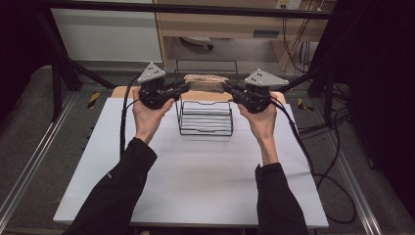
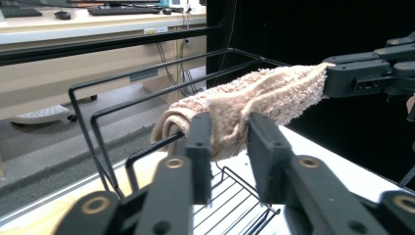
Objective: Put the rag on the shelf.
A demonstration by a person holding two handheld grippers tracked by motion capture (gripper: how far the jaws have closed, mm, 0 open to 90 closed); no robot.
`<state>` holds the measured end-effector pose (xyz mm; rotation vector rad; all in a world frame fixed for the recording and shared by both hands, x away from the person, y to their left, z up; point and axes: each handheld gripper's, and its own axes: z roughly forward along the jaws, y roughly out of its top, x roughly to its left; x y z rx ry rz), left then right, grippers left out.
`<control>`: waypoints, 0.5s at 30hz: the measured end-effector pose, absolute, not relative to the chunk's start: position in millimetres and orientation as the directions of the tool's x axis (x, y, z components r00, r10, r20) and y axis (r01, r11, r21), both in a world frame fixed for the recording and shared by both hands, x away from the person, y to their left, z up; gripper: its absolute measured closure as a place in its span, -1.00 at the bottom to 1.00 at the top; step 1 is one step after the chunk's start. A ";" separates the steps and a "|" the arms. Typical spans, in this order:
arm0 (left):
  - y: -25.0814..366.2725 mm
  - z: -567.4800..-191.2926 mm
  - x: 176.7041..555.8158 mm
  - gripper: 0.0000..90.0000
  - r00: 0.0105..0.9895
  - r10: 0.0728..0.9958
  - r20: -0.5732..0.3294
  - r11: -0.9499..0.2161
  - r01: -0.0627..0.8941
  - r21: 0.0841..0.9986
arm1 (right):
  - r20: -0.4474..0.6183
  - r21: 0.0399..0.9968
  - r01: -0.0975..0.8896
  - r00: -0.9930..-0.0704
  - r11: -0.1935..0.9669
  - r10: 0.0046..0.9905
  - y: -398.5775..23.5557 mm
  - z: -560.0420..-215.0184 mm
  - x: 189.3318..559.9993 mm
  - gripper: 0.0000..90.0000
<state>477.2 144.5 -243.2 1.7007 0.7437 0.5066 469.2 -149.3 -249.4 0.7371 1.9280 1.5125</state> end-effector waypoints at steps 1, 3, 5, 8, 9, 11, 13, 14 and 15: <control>146.3 -240.5 477.3 0.45 0.705 0.708 -0.052 -0.145 0.216 0.966 | -0.102 0.976 0.073 -0.684 0.206 0.723 -149.5 -249.7 469.1 0.90; 149.7 -234.3 478.0 0.36 0.701 0.711 -0.057 -0.139 0.220 0.965 | -0.104 0.976 0.071 -0.684 0.207 0.722 -150.1 -250.5 469.2 0.90; 151.7 -227.9 478.7 0.35 0.697 0.715 -0.062 -0.128 0.218 0.968 | -0.103 0.976 0.073 -0.684 0.208 0.722 -150.2 -251.5 468.8 0.90; 151.8 -219.2 479.9 0.36 0.693 0.717 -0.068 -0.117 0.216 0.969 | -0.103 0.975 0.074 -0.686 0.210 0.720 -150.0 -252.7 468.5 0.90; 151.0 -216.8 480.8 0.40 0.691 0.720 -0.066 -0.120 0.218 0.969 | -0.102 0.975 0.074 -0.686 0.209 0.720 -150.2 -253.1 468.5 0.90; 148.4 -212.8 484.0 0.48 0.689 0.722 -0.065 -0.125 0.222 0.967 | -0.103 0.975 0.074 -0.688 0.211 0.719 -150.6 -253.5 468.6 0.90; 144.6 -209.5 488.1 0.61 0.690 0.721 -0.063 -0.138 0.232 0.963 | -0.106 0.974 0.072 -0.689 0.213 0.717 -150.5 -253.9 468.4 0.90; 142.0 -208.5 490.6 0.65 0.689 0.722 -0.064 -0.144 0.240 0.960 | -0.106 0.974 0.072 -0.689 0.213 0.717 -150.3 -254.0 468.0 0.90; 139.4 -207.6 492.9 0.68 0.690 0.720 -0.066 -0.151 0.249 0.957 | -0.107 0.974 0.072 -0.690 0.215 0.716 -150.4 -254.0 467.8 0.90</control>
